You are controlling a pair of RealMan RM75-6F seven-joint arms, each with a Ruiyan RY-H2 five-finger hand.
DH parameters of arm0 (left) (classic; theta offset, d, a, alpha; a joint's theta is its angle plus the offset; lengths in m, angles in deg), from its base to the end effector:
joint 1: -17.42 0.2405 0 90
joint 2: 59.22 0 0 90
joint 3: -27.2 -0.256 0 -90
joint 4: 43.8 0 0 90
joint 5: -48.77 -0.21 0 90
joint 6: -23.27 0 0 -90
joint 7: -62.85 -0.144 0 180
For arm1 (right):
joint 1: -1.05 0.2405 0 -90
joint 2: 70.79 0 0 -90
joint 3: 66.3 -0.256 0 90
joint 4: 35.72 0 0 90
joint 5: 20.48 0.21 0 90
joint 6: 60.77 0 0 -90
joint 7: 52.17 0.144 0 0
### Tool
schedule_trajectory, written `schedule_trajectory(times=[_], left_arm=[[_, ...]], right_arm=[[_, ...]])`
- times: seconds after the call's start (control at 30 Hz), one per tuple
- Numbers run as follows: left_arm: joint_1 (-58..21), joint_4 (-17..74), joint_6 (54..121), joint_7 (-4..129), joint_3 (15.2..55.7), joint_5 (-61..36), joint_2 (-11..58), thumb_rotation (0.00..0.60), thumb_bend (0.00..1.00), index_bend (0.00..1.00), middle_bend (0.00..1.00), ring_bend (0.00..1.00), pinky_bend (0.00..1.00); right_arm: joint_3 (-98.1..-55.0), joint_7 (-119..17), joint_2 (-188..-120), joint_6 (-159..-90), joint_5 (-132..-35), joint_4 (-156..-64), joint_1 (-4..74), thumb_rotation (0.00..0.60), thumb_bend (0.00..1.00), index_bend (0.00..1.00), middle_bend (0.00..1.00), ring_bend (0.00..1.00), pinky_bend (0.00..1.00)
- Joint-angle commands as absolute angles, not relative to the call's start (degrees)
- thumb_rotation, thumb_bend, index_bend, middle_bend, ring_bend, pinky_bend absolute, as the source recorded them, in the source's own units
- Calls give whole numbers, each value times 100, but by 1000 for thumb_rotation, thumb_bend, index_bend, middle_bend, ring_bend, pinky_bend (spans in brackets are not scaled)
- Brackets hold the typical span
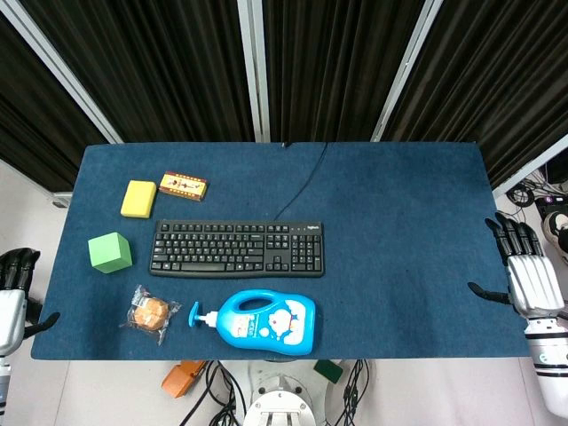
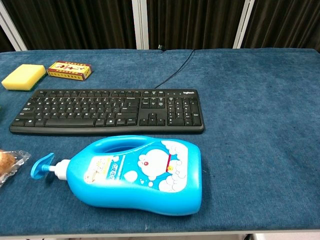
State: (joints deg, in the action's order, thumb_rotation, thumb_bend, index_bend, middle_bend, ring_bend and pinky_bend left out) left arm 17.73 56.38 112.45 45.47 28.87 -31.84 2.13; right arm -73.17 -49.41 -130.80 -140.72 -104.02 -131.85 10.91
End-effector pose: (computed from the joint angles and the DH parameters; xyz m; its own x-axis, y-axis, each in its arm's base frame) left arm -0.3129 0.1465 0.1733 0.5802 0.0364 0.8137 0.8004 0.1595 -0.5779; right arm -0.2886 -0.2207 0.1759 0.3463 0.0090 0.9381 -0.9363 -0.0597 0.3462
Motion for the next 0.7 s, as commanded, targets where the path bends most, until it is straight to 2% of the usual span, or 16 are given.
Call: schedule_trajectory(times=[0.03,0.23,0.43,0.47,0.53,0.63,0.7], left_arm=[[1768,5626,11236,4572,2890,-3195,222,600,82,61,17,0,0],[1651,5627,11165,4748,2947,-3355,175,600,82,61,22,5,0],[1048,5775,10775,4735,3291,-3670,74,600,82,61,91,70,9],[852,5837,10567,4712,3379,-3687,37,600,84,61,121,101,44],[512,5904,10182,4726,3522,-3682,2,600,93,67,205,190,187],[-105,5987,9342,4770,3771,-3396,-13,600,147,90,379,399,473],[-558,6020,8658,4812,3939,-3024,10,600,225,95,504,576,662]], right_arm=[[-7315,-4950,-13079,-14061,-10393,-13200,1097,600,147,0,0,0,0],[-7309,-4933,-13025,-14096,-10395,-13226,1077,600,148,0,0,0,0],[-7286,-4877,-13013,-14253,-10518,-13240,1022,600,147,0,0,0,0],[-7275,-4881,-13018,-14268,-10531,-13241,1011,600,148,0,0,0,0],[-7258,-4897,-13026,-14283,-10549,-13255,999,600,148,0,0,0,0],[-7226,-4929,-13042,-14331,-10598,-13291,971,600,147,0,0,0,0],[-7207,-4936,-13054,-14368,-10616,-13302,944,600,147,0,0,0,0]])
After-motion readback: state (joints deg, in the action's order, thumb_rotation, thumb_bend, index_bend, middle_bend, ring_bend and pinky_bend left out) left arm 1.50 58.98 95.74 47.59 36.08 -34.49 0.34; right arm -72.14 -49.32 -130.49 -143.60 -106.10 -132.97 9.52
